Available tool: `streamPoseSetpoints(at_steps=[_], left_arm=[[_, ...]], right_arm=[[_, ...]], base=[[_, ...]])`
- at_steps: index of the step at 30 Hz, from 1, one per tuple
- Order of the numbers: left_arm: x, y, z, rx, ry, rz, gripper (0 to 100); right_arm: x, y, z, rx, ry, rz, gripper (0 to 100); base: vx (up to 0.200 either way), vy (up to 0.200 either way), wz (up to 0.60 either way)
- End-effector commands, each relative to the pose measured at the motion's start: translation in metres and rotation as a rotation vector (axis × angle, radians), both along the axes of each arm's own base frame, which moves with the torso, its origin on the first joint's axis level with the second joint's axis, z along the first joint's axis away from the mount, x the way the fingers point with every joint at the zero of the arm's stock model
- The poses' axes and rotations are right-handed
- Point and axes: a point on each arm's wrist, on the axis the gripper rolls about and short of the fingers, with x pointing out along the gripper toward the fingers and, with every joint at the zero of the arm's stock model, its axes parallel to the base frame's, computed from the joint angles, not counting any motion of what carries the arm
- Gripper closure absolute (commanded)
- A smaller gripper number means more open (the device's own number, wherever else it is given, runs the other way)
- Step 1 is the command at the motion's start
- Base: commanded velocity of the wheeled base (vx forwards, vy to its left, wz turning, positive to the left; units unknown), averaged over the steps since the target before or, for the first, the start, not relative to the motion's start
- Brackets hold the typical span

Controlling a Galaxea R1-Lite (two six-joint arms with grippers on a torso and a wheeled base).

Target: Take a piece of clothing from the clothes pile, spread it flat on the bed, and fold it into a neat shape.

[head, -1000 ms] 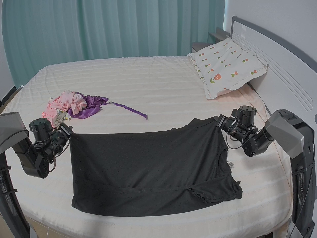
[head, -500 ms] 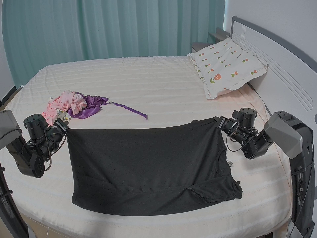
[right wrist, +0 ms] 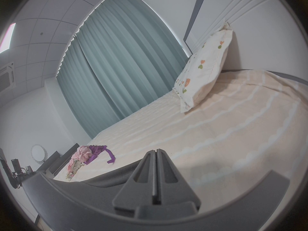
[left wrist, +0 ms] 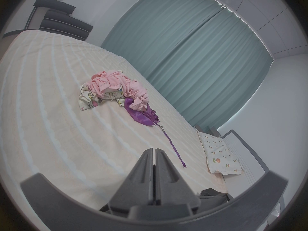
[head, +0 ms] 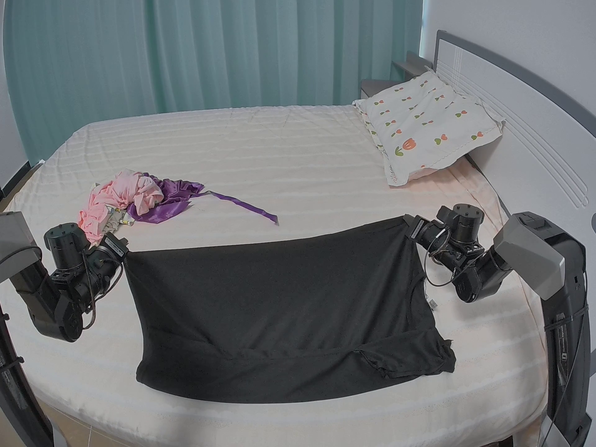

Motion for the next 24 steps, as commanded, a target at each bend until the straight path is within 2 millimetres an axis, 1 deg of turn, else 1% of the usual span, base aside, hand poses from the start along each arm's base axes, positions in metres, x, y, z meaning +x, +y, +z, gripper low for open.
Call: streamPoseSetpoints(at_steps=[1, 2, 5, 6, 9, 14, 15, 18, 21, 24], left_arm=[[-0.004, -0.001, -0.002, -0.002, 0.015, -0.002, 100], [-0.005, 0.0, -0.005, -0.004, 0.024, -0.004, 100], [-0.006, 0.0, -0.007, -0.004, 0.033, -0.007, 100], [-0.006, -0.001, -0.007, -0.001, 0.036, -0.013, 100], [-0.007, -0.001, -0.008, -0.004, 0.04, -0.022, 100], [-0.007, -0.001, -0.008, -0.004, 0.039, -0.023, 100], [-0.009, -0.001, -0.008, -0.005, 0.043, -0.022, 100], [-0.01, 0.002, -0.006, -0.004, 0.036, -0.014, 100], [-0.012, 0.003, -0.004, -0.004, 0.034, -0.009, 100], [-0.014, 0.006, -0.002, -0.003, 0.027, 0.0, 100]], right_arm=[[-0.005, -0.002, -0.005, -0.004, 0.023, 0.001, 100], [-0.007, -0.005, 0.002, 0.002, 0.01, -0.003, 100], [-0.01, -0.008, 0.007, 0.02, 0.014, -0.006, 100], [-0.013, -0.008, 0.015, 0.042, 0.012, -0.003, 100], [-0.02, -0.011, 0.021, 0.062, 0.023, -0.003, 100], [-0.027, -0.016, 0.017, 0.06, 0.054, 0.011, 100], [-0.033, -0.017, 0.015, 0.056, 0.066, 0.02, 100], [-0.039, -0.018, 0.012, 0.052, 0.077, 0.028, 100], [-0.042, -0.018, 0.01, 0.052, 0.07, 0.033, 100], [-0.04, -0.018, 0.011, 0.053, 0.049, 0.033, 100]], base=[[0.0, 0.0, 0.0], [0.0, 0.0, 0.0], [0.0, 0.0, 0.0], [0.0, 0.0, 0.0], [0.0, 0.0, 0.0], [0.0, 0.0, 0.0], [0.0, 0.0, 0.0], [0.0, 0.0, 0.0], [0.0, 0.0, 0.0], [0.0, 0.0, 0.0]])
